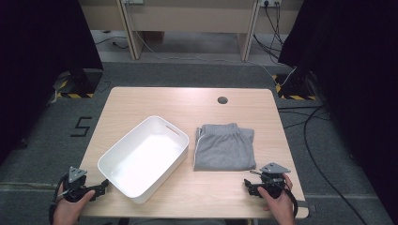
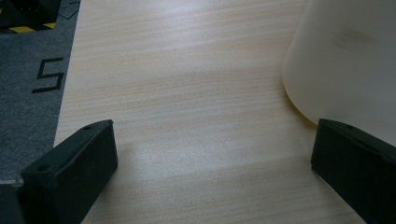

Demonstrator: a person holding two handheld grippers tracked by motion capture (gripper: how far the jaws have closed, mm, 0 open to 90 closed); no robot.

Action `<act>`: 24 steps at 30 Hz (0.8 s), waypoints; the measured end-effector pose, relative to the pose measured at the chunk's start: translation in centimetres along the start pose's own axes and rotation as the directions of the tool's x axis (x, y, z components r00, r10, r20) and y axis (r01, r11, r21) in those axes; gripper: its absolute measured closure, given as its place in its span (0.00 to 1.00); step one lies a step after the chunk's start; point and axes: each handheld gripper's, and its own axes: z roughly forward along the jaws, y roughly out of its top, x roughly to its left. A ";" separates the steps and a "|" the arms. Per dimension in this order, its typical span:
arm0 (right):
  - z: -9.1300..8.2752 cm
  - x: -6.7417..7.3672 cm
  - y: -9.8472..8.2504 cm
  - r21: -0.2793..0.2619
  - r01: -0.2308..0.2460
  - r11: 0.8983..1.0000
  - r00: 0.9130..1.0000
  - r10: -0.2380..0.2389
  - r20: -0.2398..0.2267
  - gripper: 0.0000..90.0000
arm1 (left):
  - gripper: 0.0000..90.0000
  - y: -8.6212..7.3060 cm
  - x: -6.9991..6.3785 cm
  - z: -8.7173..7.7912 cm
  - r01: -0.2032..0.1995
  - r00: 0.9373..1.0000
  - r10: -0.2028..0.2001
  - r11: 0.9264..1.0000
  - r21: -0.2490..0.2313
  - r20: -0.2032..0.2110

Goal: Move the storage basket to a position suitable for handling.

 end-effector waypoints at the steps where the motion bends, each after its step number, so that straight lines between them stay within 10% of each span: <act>1: 0.0 0.0 0.0 0.001 0.000 1.000 1.000 0.000 -0.001 0.05 | 0.00 0.0 0.0 0.0 0.000 1.000 0.000 1.000 0.000 0.000; 14: -0.7 -0.1 0.2 -0.077 -0.014 0.997 1.000 0.013 -0.013 0.18 | 0.00 0.0 0.0 0.0 -0.001 1.000 0.001 1.000 0.003 0.003; 24: -0.6 1.5 4.0 -0.149 0.050 0.988 0.997 -0.057 -0.045 0.20 | 0.00 0.1 0.0 0.0 -0.001 1.000 0.001 1.000 0.003 0.002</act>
